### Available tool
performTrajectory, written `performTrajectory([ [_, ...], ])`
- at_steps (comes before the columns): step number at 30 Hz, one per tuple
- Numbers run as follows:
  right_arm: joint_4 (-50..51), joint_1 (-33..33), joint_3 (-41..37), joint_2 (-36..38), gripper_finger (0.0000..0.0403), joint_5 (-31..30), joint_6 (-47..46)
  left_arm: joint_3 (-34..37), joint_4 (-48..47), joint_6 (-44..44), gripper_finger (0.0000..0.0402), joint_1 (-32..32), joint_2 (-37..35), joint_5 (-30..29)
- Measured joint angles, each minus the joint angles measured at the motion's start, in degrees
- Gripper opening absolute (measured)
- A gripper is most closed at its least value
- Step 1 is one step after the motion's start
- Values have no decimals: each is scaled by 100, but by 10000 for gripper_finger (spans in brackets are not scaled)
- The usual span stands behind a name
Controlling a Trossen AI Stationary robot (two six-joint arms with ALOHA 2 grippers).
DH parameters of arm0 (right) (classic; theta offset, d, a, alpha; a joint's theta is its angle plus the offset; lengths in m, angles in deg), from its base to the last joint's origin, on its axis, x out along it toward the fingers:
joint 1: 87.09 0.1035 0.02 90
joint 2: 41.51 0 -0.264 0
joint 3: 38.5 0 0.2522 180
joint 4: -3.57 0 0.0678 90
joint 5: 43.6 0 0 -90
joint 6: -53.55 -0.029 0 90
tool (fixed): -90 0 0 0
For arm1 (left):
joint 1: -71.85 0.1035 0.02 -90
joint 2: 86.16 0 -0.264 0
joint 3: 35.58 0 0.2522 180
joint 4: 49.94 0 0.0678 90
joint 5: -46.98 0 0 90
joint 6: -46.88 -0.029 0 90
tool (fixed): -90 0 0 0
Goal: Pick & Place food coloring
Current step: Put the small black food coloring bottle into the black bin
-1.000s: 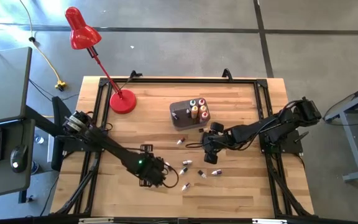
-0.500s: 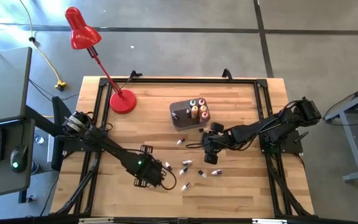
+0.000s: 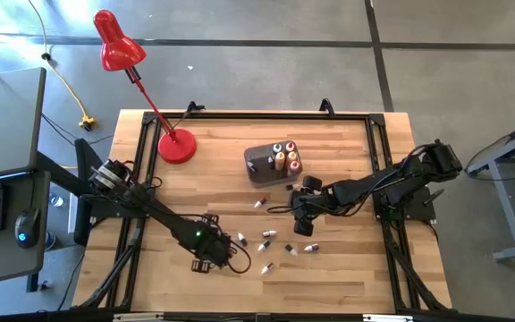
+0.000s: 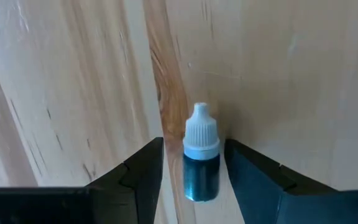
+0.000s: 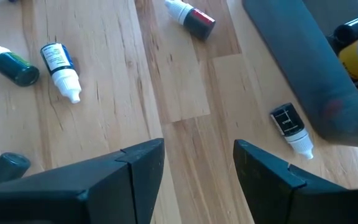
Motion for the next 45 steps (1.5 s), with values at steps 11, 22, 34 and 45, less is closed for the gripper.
performTrajectory([
  [11, -10, 0, 0, 0, 188, 278, 6, 48, 102, 9, 67, -12, 0, -221],
  [22, -1781, 511, 7, -175, 188, 1449, 2345, -434, 141, -720, 73, 760, 36, -2610],
  [34, -3067, 275, 7, -1544, 188, 1000, 2017, -456, 2575, -2916, 78, 2598, 25, -2906],
  [45, -3211, 24, 9, -1895, 188, 1047, 1998, -1243, 2429, -3645, 78, 2881, 25, -2693],
])
